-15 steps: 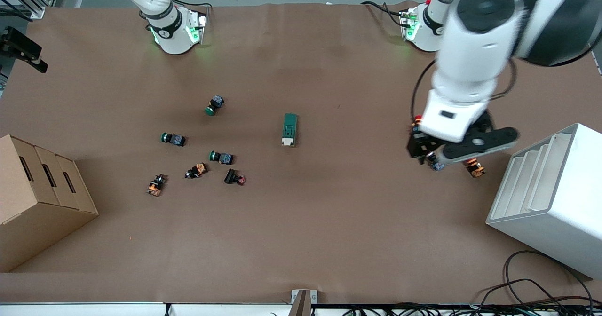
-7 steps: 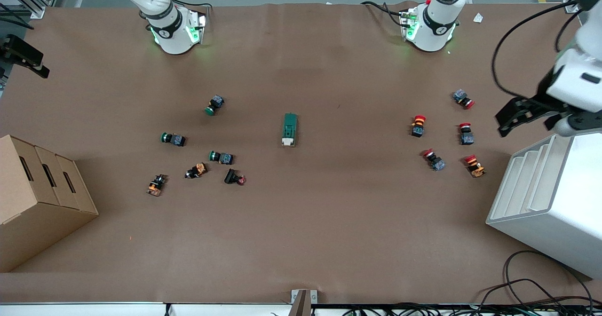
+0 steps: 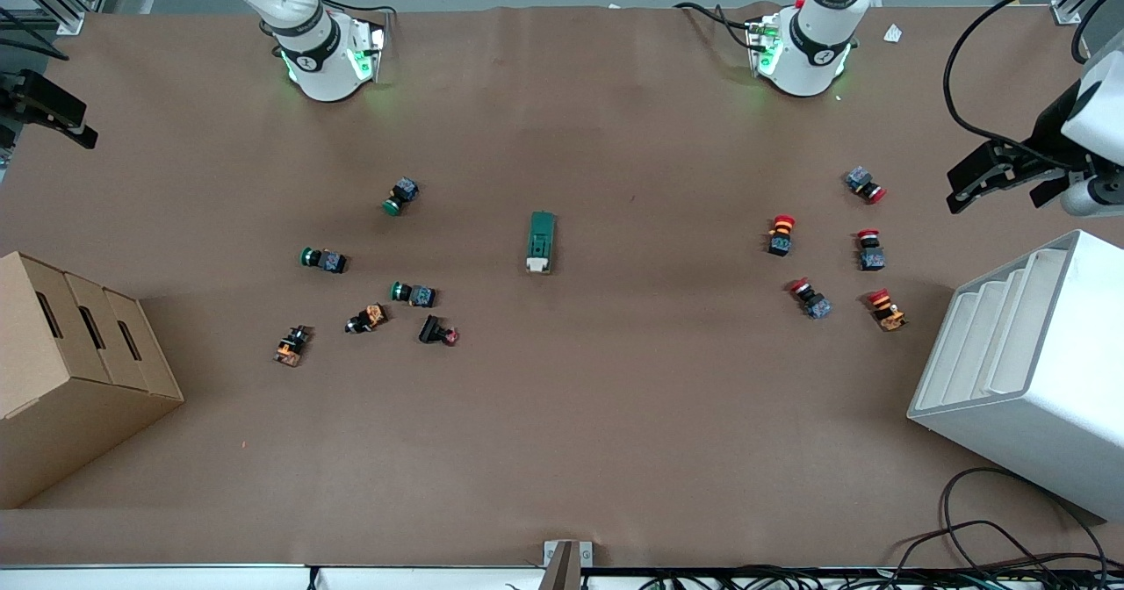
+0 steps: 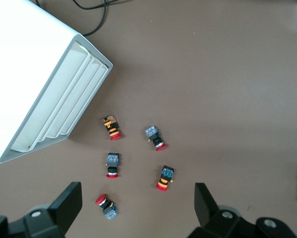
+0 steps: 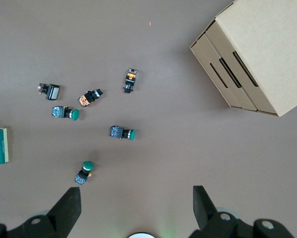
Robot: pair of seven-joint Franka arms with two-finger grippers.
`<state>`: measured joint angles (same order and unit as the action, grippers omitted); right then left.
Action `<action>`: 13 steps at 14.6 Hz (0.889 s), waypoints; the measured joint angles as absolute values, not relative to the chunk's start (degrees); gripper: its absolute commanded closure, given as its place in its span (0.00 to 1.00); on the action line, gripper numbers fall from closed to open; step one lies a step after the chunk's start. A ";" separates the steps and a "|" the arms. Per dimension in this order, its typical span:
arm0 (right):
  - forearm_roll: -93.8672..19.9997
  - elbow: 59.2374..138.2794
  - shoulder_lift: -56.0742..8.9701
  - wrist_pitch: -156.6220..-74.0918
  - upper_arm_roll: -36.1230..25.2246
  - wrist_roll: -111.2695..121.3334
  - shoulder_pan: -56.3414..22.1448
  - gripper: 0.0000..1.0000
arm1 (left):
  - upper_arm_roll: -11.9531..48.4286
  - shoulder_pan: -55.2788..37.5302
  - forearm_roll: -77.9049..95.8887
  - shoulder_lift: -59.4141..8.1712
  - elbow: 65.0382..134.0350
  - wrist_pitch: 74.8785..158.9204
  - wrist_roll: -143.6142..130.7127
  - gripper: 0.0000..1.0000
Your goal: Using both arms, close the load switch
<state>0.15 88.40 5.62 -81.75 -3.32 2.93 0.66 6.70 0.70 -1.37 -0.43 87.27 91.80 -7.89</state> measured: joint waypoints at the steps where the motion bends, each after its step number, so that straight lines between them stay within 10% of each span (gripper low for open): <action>1: 0.02 88.56 5.62 -81.49 -3.33 2.85 0.66 0.00 | 6.47 0.70 -1.28 0.24 88.31 91.78 -7.08 0.00; 13: -0.17 89.58 5.62 -80.32 -3.23 2.78 0.73 0.00 | 7.31 1.27 0.56 7.57 97.71 91.79 -4.36 0.00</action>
